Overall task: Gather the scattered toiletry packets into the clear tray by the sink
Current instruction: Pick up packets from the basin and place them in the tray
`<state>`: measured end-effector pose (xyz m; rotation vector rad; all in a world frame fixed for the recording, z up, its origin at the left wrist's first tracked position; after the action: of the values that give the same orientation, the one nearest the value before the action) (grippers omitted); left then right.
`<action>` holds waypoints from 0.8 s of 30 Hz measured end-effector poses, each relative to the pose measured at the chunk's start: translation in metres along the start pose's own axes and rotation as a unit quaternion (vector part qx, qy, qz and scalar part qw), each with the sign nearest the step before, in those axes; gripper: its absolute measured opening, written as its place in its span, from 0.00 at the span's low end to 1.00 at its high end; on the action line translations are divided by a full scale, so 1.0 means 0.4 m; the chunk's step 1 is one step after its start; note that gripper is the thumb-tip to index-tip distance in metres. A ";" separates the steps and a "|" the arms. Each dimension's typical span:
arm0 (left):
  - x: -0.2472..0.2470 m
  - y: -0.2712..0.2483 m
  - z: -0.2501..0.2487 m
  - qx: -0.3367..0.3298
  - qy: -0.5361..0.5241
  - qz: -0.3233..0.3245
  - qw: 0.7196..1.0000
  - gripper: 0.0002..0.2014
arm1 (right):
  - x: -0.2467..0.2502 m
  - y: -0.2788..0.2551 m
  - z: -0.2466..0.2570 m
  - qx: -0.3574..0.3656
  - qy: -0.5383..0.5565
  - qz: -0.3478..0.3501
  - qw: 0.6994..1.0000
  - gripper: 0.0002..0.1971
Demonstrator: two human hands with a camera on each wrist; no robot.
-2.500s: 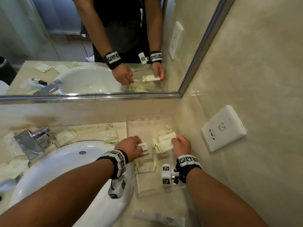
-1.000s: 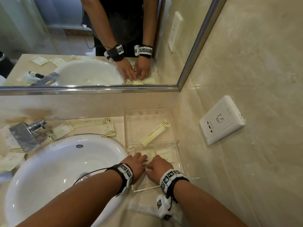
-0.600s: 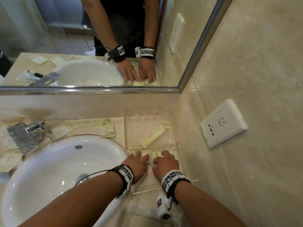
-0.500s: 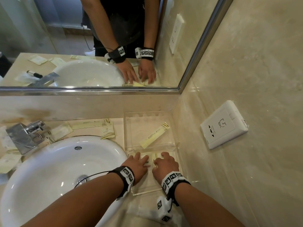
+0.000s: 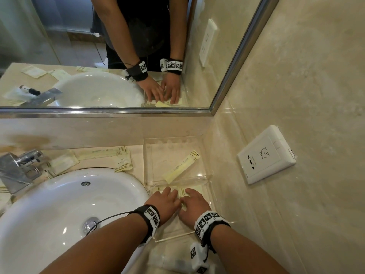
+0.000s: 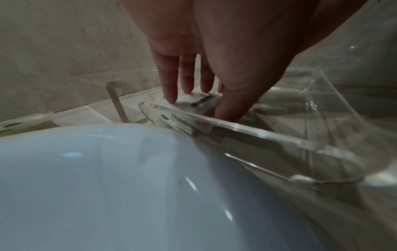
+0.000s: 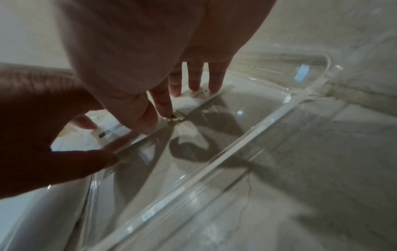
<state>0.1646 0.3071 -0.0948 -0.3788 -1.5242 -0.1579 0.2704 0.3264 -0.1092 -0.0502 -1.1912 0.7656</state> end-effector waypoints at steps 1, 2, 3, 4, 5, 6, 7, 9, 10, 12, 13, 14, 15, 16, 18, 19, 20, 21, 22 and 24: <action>0.004 0.003 0.000 0.003 -0.005 -0.005 1.000 0.17 | 0.001 0.000 -0.001 0.000 0.003 0.003 1.000 0.26; 0.003 0.006 0.002 0.008 -0.008 -0.007 1.000 0.17 | 0.003 0.001 -0.001 0.001 0.006 0.005 1.000 0.26; 0.003 0.008 0.004 0.014 -0.008 -0.011 1.000 0.17 | 0.004 0.000 -0.002 0.000 0.009 0.006 1.000 0.27; 0.005 0.009 0.008 0.025 -0.007 -0.014 1.000 0.16 | 0.004 0.000 -0.004 -0.003 0.012 0.004 1.000 0.28; 0.004 0.010 0.012 0.034 -0.006 -0.017 0.999 0.14 | 0.004 0.000 -0.006 -0.006 0.014 0.000 1.000 0.29; 0.002 0.010 0.018 0.044 -0.006 -0.018 0.999 0.13 | 0.004 0.001 -0.007 -0.009 0.014 -0.004 1.000 0.30; -0.001 0.010 0.024 0.051 -0.005 -0.017 0.999 0.12 | 0.003 0.001 -0.007 -0.011 0.015 -0.008 1.000 0.30; -0.012 0.010 0.035 0.059 -0.004 -0.012 0.998 0.11 | 0.002 0.003 -0.006 -0.014 0.019 -0.014 1.000 0.30; -0.019 0.010 0.039 0.061 -0.006 -0.010 0.998 0.10 | 0.002 0.004 -0.004 -0.014 0.021 -0.016 1.000 0.30; -0.025 0.009 0.042 0.057 -0.010 -0.013 0.998 0.11 | 0.005 0.005 -0.002 -0.016 0.023 -0.019 0.999 0.29; -0.024 0.008 0.041 0.052 -0.012 -0.022 0.998 0.11 | 0.007 0.006 -0.001 -0.017 0.023 -0.020 0.999 0.29; -0.019 0.006 0.040 0.048 -0.017 -0.031 0.998 0.11 | 0.008 0.005 0.000 -0.019 0.024 -0.021 0.999 0.29; -0.011 0.005 0.039 0.046 -0.025 -0.038 0.998 0.12 | 0.010 0.005 0.002 -0.021 0.024 -0.023 0.999 0.28; -0.004 0.004 0.041 0.051 -0.035 -0.042 0.997 0.12 | 0.012 0.004 0.003 -0.022 0.024 -0.023 0.999 0.28; 0.006 0.000 0.045 0.060 -0.042 -0.044 0.996 0.13 | 0.014 0.001 0.007 -0.021 0.020 -0.023 0.999 0.28; 0.000 -0.005 0.042 0.053 -0.042 -0.037 0.997 0.14 | 0.016 0.000 0.010 -0.020 0.018 -0.024 0.999 0.28; -0.013 -0.010 0.038 0.042 -0.041 -0.021 0.998 0.15 | 0.017 0.000 0.012 -0.019 0.017 -0.025 0.999 0.28; -0.030 -0.016 0.035 0.037 -0.040 -0.003 0.999 0.17 | 0.017 0.000 0.014 -0.018 0.017 -0.025 0.999 0.28; -0.044 -0.020 0.035 0.039 -0.040 0.012 0.998 0.18 | 0.015 -0.002 0.017 -0.019 0.019 -0.025 0.999 0.28; -0.064 -0.021 0.040 0.054 -0.043 0.032 0.997 0.18 | 0.010 -0.005 0.023 -0.017 0.019 -0.025 0.999 0.29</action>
<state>0.1454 0.3014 -0.1190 -0.3527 -1.5963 -0.0083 0.2643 0.3241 -0.1014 -0.0623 -1.1654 0.6981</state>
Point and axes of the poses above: each hand's wrist, its own y-axis towards the middle knuckle, its own x-axis out of the back of the hand, z = x × y, the point moved 8 cm from there along y, towards the middle knuckle, and after that the axes turned 14 degrees about x, right-handed, at the moved point
